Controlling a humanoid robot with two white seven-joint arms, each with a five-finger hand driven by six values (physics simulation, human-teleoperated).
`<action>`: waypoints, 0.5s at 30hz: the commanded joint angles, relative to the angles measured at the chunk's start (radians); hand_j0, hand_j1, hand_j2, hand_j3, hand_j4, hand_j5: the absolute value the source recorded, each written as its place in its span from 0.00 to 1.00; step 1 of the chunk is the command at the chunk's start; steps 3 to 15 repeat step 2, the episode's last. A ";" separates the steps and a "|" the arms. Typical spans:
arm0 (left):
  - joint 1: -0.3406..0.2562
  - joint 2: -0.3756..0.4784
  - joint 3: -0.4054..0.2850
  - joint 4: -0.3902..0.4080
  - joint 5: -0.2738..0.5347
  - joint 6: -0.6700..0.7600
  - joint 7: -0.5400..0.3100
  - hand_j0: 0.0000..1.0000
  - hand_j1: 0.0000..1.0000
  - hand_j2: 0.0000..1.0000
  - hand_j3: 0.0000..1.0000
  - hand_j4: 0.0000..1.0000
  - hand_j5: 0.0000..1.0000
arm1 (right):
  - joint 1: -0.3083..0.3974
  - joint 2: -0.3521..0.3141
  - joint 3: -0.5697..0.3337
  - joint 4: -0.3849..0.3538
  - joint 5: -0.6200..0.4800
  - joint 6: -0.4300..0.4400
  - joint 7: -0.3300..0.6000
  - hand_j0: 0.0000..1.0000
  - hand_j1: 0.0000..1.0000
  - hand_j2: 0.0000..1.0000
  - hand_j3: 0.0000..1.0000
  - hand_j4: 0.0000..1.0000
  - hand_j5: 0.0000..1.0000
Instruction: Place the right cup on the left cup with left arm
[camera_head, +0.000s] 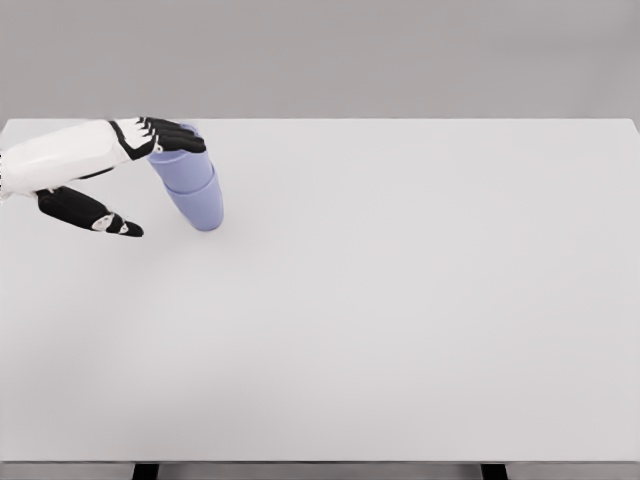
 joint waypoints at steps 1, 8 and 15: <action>0.000 -0.057 0.011 -0.027 0.024 -0.020 0.001 1.00 1.00 1.00 1.00 1.00 1.00 | 0.000 0.000 0.000 0.000 0.000 0.001 0.000 1.00 1.00 1.00 1.00 1.00 1.00; 0.006 -0.083 0.008 -0.027 0.023 -0.020 0.001 1.00 1.00 1.00 1.00 1.00 1.00 | 0.000 0.000 0.000 0.000 0.000 0.000 0.000 1.00 1.00 1.00 1.00 1.00 1.00; 0.006 -0.083 0.008 -0.027 0.023 -0.020 0.001 1.00 1.00 1.00 1.00 1.00 1.00 | 0.000 0.000 0.000 0.000 0.000 0.000 0.000 1.00 1.00 1.00 1.00 1.00 1.00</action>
